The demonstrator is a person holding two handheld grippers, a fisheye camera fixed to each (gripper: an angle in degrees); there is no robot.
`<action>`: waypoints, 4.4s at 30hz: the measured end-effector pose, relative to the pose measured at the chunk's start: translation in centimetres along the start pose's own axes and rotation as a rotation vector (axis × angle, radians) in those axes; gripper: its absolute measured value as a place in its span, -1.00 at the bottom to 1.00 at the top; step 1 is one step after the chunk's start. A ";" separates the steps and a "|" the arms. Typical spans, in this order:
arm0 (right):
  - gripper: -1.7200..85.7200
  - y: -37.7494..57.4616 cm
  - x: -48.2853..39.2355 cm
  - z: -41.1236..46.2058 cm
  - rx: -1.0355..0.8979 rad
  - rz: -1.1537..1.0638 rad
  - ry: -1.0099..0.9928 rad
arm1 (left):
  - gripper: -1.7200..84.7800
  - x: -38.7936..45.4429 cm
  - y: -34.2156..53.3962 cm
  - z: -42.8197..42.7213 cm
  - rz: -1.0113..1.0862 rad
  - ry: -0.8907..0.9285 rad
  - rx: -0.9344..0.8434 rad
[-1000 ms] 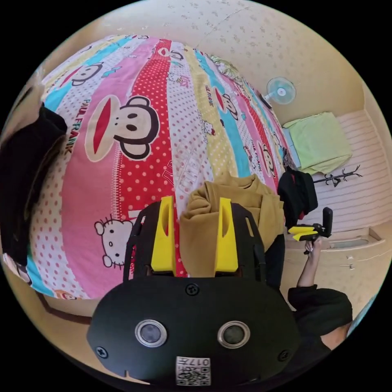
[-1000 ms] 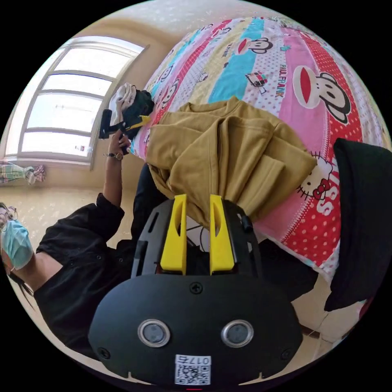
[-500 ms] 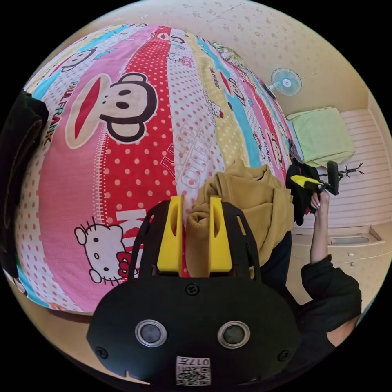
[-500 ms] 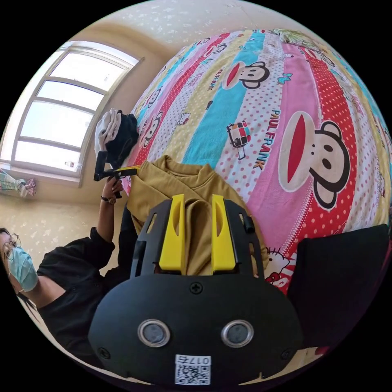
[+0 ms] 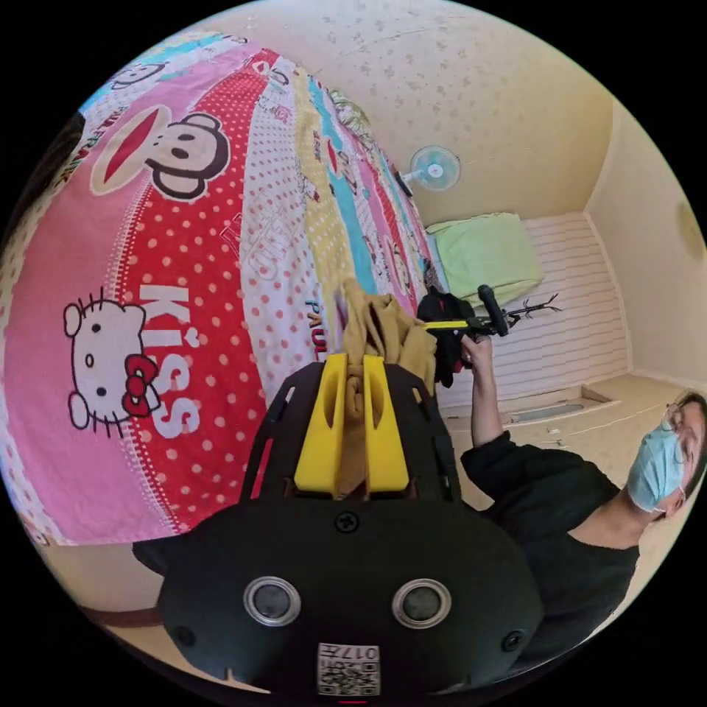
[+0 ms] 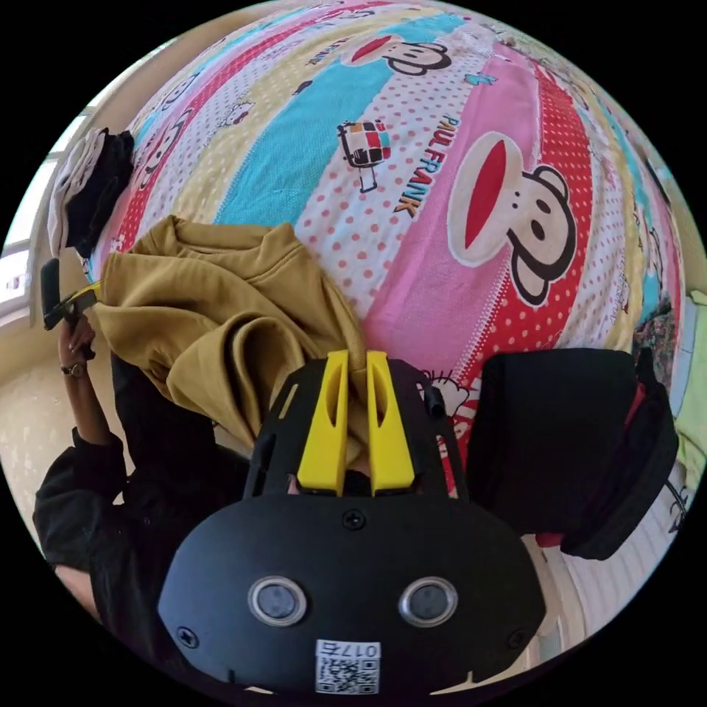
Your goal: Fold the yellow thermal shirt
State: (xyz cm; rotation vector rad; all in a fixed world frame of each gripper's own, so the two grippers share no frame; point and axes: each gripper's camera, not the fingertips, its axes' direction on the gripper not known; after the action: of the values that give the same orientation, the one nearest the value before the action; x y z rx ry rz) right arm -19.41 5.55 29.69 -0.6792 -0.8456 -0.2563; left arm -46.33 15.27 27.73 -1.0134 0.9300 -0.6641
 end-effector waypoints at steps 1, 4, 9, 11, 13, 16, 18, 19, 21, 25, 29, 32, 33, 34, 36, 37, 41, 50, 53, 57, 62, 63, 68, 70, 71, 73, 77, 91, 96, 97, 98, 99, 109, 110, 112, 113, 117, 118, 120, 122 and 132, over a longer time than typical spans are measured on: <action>-0.87 1.2 -0.5 -0.9 0.048 0.002 0.009 | -0.87 1.4 1.6 -2.0 0.021 0.037 0.082; -0.89 7.3 -2.8 -5.2 0.261 0.020 0.033 | -0.87 6.0 5.1 -6.2 0.099 -0.076 0.198; -0.91 18.5 -6.5 -12.5 0.674 0.083 0.136 | -0.87 13.1 8.8 -10.6 0.249 -0.065 0.346; -0.90 22.2 -7.7 -15.2 0.824 0.111 0.183 | -0.87 16.3 10.4 -12.4 0.326 -0.022 0.440; -0.90 25.9 -8.8 -17.8 0.979 0.121 0.202 | -0.87 18.8 11.6 -13.4 0.379 -0.049 0.510; -0.90 30.9 -10.2 -21.1 1.165 0.121 0.208 | -0.87 22.5 13.9 -14.9 0.463 -0.056 0.650; -0.90 35.4 -11.6 -23.0 1.403 0.098 0.232 | -0.87 24.5 15.4 -16.1 0.530 -0.033 0.741; -0.90 36.4 -11.9 -23.5 1.449 0.097 0.242 | -0.87 25.6 16.3 -16.9 0.573 -0.007 0.801; -0.90 38.6 -12.5 -26.0 1.516 0.123 0.272 | -0.87 27.1 17.1 -18.0 0.623 0.032 0.854; -0.90 38.9 -10.6 -29.3 1.561 0.089 0.171 | -0.87 29.0 15.8 -19.5 0.702 0.033 0.942; -0.89 30.9 -4.3 -32.4 1.325 0.058 -0.062 | -0.87 27.3 6.9 -18.9 0.582 -0.030 0.894; -0.87 20.7 1.1 -32.3 1.102 0.092 -0.153 | -0.86 23.4 -3.4 -16.4 0.453 -0.165 0.774; -0.87 16.0 3.2 -31.4 1.024 0.099 -0.160 | -0.86 22.3 -5.7 -15.6 0.430 -0.197 0.733; -0.86 13.6 4.3 -30.6 0.977 0.100 -0.163 | -0.85 19.3 -10.2 -13.8 0.369 -0.236 0.630; -0.83 4.6 8.2 -25.1 0.714 0.120 -0.228 | -0.82 13.4 -15.0 -11.0 0.214 -0.232 0.466; -0.81 3.1 9.1 -23.4 0.646 0.135 -0.264 | -0.80 9.3 -16.3 -9.2 0.113 -0.182 0.383; -0.74 1.0 11.8 -12.5 0.537 0.097 -0.572 | -0.82 0.2 -13.1 -5.0 0.059 -0.032 0.309; -0.71 12.1 11.7 2.7 0.455 0.136 -0.660 | -0.75 -3.1 1.7 2.0 0.031 -0.204 0.113; -0.70 17.6 11.8 3.9 0.472 0.219 -0.575 | -0.73 -2.6 5.5 3.5 -0.015 -0.322 0.079; -0.69 21.9 12.2 5.4 0.430 0.259 -0.520 | -0.73 -2.7 6.9 6.3 -0.031 -0.370 -0.028; -0.67 21.5 12.0 8.1 0.359 0.257 -0.539 | -0.79 -3.5 6.0 8.9 -0.077 -0.510 -0.039; -0.67 21.1 11.9 7.9 0.347 0.271 -0.480 | -0.80 -3.8 5.8 9.0 -0.090 -0.505 -0.038; -0.83 18.8 12.2 6.6 0.137 0.162 -0.312 | -0.86 -4.5 4.4 7.5 -0.160 -0.328 -0.110; -0.86 19.2 12.8 5.1 0.124 0.145 -0.322 | -0.87 -3.0 4.9 5.7 -0.139 -0.341 -0.086; -0.87 20.0 13.1 4.0 0.151 0.150 -0.331 | -0.87 -2.0 5.6 4.8 -0.126 -0.379 -0.083; -0.89 21.4 13.5 2.8 0.198 0.181 -0.341 | -0.87 -1.0 6.8 4.3 -0.127 -0.431 -0.088; -0.90 23.1 15.1 4.9 0.212 0.275 -0.349 | -0.87 -2.4 8.0 5.3 -0.161 -0.418 -0.110; -0.63 35.7 30.3 9.0 0.634 0.919 -0.701 | -0.98 -2.4 8.5 2.5 -0.100 -0.375 0.061; -0.65 35.8 30.2 9.7 0.800 0.883 -0.671 | -0.98 -2.9 8.5 2.7 -0.098 -0.369 0.058; -0.67 35.8 30.1 9.6 0.816 0.891 -0.652 | -0.98 -3.0 8.5 2.7 -0.100 -0.363 0.055; -0.70 35.7 30.1 9.4 0.842 0.907 -0.620 | -0.98 -3.2 8.5 2.7 -0.103 -0.355 0.052; -0.74 35.3 30.2 9.3 0.844 0.920 -0.631 | -0.98 -3.3 8.6 2.7 -0.104 -0.352 0.053; -0.89 34.5 34.8 -2.7 0.966 0.803 -0.487 | -0.98 -3.4 7.5 3.0 -0.014 -0.265 0.107; -0.89 33.5 36.2 -3.9 0.927 0.802 -0.445 | -0.98 -3.0 7.1 3.6 0.009 -0.295 0.111; -0.89 31.4 38.1 -5.0 0.854 0.839 -0.381 | -0.98 -2.7 6.2 4.8 0.050 -0.313 0.105; -0.89 29.8 38.8 -5.8 0.828 0.844 -0.388 | -0.98 -2.8 5.3 5.8 0.070 -0.304 0.091; -0.89 20.4 34.6 -13.2 0.825 0.634 -0.253 | -0.98 -3.6 2.6 9.1 0.116 -0.244 0.062; -0.89 18.7 33.6 -14.5 0.827 0.597 -0.237 | -0.98 -4.0 2.0 10.2 0.123 -0.236 0.053; -0.89 12.1 28.8 -19.4 0.865 0.419 -0.240 | -0.98 -4.5 1.5 11.6 0.138 -0.231 0.039; -0.89 7.2 24.4 -22.4 0.890 0.274 -0.262 | -0.98 -5.3 1.7 13.2 0.171 -0.272 0.009; -0.86 -14.0 2.2 -10.0 0.623 -0.163 -0.430 | -0.98 -10.2 1.0 9.1 0.120 -0.112 0.013</action>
State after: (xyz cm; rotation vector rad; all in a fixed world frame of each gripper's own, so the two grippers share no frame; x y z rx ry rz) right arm -18.46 -11.49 32.95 -0.0737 -1.3176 0.0200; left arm -42.91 27.75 32.22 -0.9655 0.8794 -0.5078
